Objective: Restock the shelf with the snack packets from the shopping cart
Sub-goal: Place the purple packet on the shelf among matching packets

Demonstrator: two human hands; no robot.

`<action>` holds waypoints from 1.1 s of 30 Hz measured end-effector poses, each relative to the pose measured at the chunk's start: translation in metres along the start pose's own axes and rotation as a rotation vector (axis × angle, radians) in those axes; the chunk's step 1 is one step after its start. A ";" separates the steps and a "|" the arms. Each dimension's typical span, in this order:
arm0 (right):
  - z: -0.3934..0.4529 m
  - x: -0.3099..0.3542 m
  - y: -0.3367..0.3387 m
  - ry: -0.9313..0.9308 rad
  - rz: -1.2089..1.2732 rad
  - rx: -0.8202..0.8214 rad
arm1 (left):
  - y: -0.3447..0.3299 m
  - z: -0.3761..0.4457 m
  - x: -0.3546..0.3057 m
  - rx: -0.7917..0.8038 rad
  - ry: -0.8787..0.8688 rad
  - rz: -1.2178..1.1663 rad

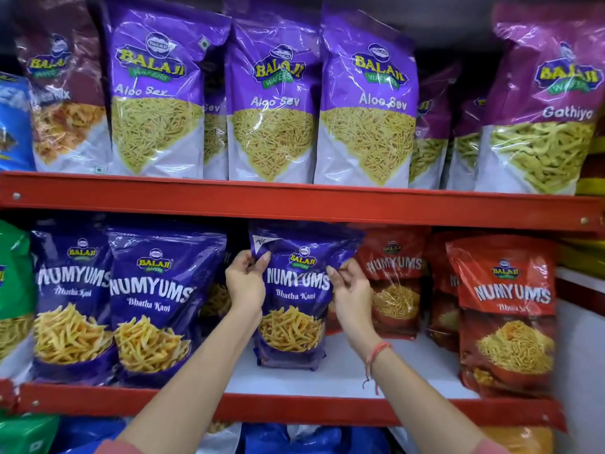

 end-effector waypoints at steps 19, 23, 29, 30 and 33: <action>-0.007 -0.097 -0.056 -0.440 0.154 0.299 | 0.055 0.001 0.087 -0.012 0.343 0.105; -0.030 -0.109 -0.064 -0.501 0.132 0.381 | 0.064 -0.017 0.097 0.063 0.392 0.093; -0.054 -0.104 -0.054 -0.455 0.006 0.426 | 0.079 -0.036 0.080 0.189 0.349 0.279; -0.059 -0.100 -0.051 -0.443 -0.023 0.435 | 0.084 -0.039 0.081 0.196 0.351 0.312; -0.076 -0.082 -0.039 -0.405 -0.086 0.446 | 0.106 -0.043 0.089 0.189 0.366 0.419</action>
Point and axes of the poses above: each hand's wrist, its own z-axis towards the middle knuckle, its own y-axis out of the back of the hand, x = y × z, the point moved 8 cm from there along z, towards the middle knuckle, and after that the axes turned 13 degrees about -z, right-handed, at the moved point
